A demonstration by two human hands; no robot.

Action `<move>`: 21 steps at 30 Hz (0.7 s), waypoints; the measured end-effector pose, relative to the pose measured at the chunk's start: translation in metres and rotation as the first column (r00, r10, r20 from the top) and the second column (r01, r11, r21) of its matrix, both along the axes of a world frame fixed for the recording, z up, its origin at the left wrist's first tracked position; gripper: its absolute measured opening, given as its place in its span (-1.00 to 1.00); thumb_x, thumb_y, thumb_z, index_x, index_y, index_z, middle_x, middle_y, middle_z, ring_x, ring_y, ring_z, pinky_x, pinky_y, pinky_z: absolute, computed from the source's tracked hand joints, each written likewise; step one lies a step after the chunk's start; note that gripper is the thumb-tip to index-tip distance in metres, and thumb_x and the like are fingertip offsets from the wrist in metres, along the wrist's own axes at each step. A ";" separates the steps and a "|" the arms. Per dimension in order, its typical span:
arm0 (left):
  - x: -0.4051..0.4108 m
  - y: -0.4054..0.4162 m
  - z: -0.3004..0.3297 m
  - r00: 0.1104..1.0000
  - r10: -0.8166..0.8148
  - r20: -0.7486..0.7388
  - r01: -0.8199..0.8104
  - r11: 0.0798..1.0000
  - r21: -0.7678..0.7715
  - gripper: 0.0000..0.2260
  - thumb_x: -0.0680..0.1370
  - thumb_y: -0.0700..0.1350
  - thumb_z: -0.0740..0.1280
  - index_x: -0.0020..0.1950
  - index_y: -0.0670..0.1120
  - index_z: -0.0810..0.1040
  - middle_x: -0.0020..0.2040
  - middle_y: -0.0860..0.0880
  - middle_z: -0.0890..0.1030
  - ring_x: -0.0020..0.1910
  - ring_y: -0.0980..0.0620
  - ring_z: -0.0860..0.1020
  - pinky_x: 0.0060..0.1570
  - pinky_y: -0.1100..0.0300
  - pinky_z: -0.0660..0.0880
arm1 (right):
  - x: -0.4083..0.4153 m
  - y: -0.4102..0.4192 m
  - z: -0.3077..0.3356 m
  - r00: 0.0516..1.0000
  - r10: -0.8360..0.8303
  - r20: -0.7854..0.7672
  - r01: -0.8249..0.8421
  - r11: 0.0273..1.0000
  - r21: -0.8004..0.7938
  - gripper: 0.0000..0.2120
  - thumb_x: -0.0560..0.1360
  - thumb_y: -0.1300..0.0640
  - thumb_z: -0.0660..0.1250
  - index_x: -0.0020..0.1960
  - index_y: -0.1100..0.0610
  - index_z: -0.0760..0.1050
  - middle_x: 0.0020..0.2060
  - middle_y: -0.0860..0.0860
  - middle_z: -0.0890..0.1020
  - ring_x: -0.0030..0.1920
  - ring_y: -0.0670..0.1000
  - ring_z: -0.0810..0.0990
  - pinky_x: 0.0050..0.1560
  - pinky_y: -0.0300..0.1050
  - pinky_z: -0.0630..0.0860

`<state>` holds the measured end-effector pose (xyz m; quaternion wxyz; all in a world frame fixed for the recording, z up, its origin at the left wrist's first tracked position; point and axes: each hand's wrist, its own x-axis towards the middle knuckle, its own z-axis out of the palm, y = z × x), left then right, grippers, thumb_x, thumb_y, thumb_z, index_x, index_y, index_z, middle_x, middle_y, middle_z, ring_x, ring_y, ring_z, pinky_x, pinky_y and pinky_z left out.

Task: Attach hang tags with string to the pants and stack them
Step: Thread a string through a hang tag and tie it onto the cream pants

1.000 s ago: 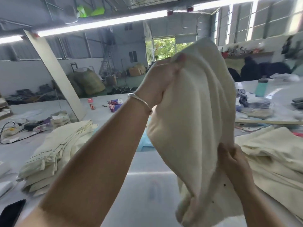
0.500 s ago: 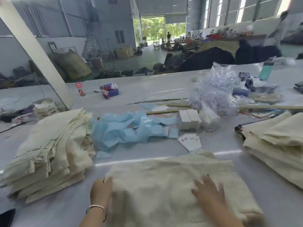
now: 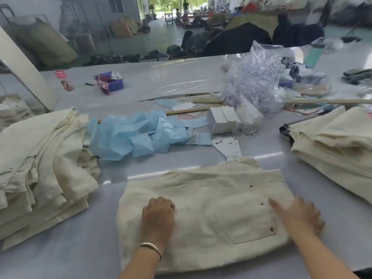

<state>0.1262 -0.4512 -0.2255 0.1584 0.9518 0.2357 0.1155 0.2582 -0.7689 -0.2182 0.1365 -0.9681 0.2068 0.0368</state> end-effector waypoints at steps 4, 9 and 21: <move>0.016 -0.038 -0.012 0.993 -0.114 0.018 0.116 0.980 -0.163 -0.91 0.53 -0.13 0.30 -0.08 0.02 0.58 -0.08 0.08 0.56 -0.03 0.03 0.51 -0.03 0.16 0.39 | 0.007 -0.006 0.019 0.993 0.081 0.089 -0.100 0.964 0.246 -0.64 0.43 0.01 0.43 0.10 0.24 0.52 0.01 0.24 0.61 -0.01 0.24 0.57 -0.10 0.02 0.46; 0.056 -0.107 0.008 0.970 -0.209 0.123 0.232 0.661 -0.713 -0.91 0.50 -0.20 0.38 -0.14 -0.02 0.62 -0.20 0.05 0.64 -0.27 0.18 0.54 -0.13 0.31 0.48 | -0.008 0.018 0.032 0.902 0.300 0.312 -0.385 0.885 0.261 -0.67 0.43 0.17 0.41 0.19 0.09 0.56 0.03 0.05 0.64 0.03 0.14 0.58 -0.09 -0.08 0.43; 0.104 -0.171 0.014 0.989 -0.089 0.120 0.147 0.432 -0.890 -0.84 0.53 -0.25 0.35 -0.22 -0.29 0.59 -0.39 -0.03 0.54 -0.39 0.09 0.45 -0.32 0.24 0.40 | -0.034 0.012 -0.003 0.429 0.739 0.519 -0.823 0.557 -0.113 -0.66 0.47 0.01 0.23 0.04 0.15 0.68 0.01 0.00 0.69 -0.10 -0.03 0.67 -0.10 -0.20 0.51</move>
